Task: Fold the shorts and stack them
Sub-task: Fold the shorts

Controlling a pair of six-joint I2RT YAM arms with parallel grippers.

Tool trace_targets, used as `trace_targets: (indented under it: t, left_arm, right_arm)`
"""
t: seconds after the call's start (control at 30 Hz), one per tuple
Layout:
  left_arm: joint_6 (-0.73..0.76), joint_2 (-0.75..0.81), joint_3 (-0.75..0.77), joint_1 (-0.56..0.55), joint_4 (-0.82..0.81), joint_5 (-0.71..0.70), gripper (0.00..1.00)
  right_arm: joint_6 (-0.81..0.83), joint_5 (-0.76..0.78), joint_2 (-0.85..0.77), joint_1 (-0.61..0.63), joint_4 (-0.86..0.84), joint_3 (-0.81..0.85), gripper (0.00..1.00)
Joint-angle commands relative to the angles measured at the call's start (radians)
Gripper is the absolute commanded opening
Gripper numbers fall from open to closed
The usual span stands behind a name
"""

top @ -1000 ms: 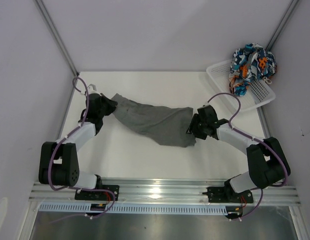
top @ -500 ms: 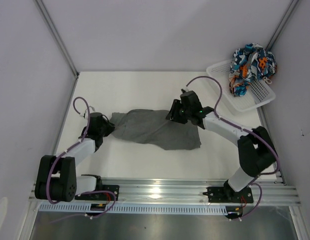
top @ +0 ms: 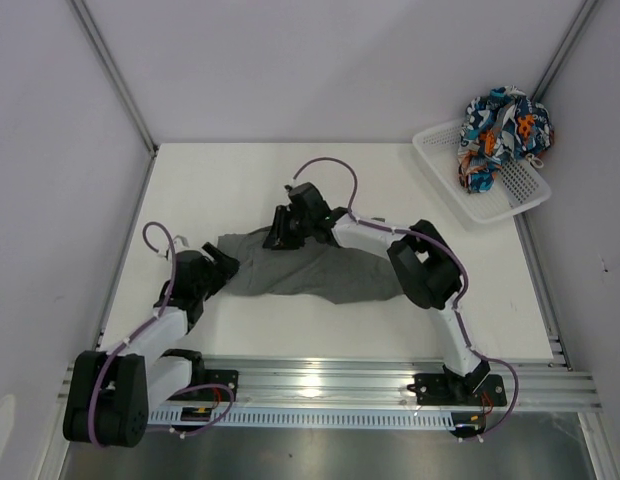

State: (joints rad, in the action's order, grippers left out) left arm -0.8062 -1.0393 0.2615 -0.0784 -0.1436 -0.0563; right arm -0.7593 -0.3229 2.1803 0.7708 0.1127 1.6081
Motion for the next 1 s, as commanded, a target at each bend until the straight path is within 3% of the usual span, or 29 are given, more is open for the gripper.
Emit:
trace_targets:
  t: [0.0, 0.23, 0.4, 0.77, 0.97]
  left_arm:
    - [0.018, 0.062, -0.005, -0.006, -0.001, 0.030, 0.97]
    - [0.032, 0.085, 0.059, 0.014, 0.114, 0.052, 0.99]
    - [0.061, -0.017, 0.085, 0.104, 0.046, 0.223, 0.99]
    - [0.113, -0.051, 0.087, 0.149, -0.024, 0.389, 0.99]
    - [0.163, -0.149, 0.156, 0.163, 0.022, 0.434, 0.99]
  right_arm:
    - [-0.017, -0.053, 0.056, 0.027, 0.007, 0.076, 0.33]
    - [0.012, -0.050, 0.087, 0.050, 0.039, 0.043, 0.33]
    - [0.057, -0.041, 0.088, 0.056, 0.091, 0.027, 0.32]
    - [0.198, -0.025, 0.042, 0.028, 0.182, -0.050, 0.31]
    - [0.230, -0.016, 0.012, 0.024, 0.194, -0.088, 0.31]
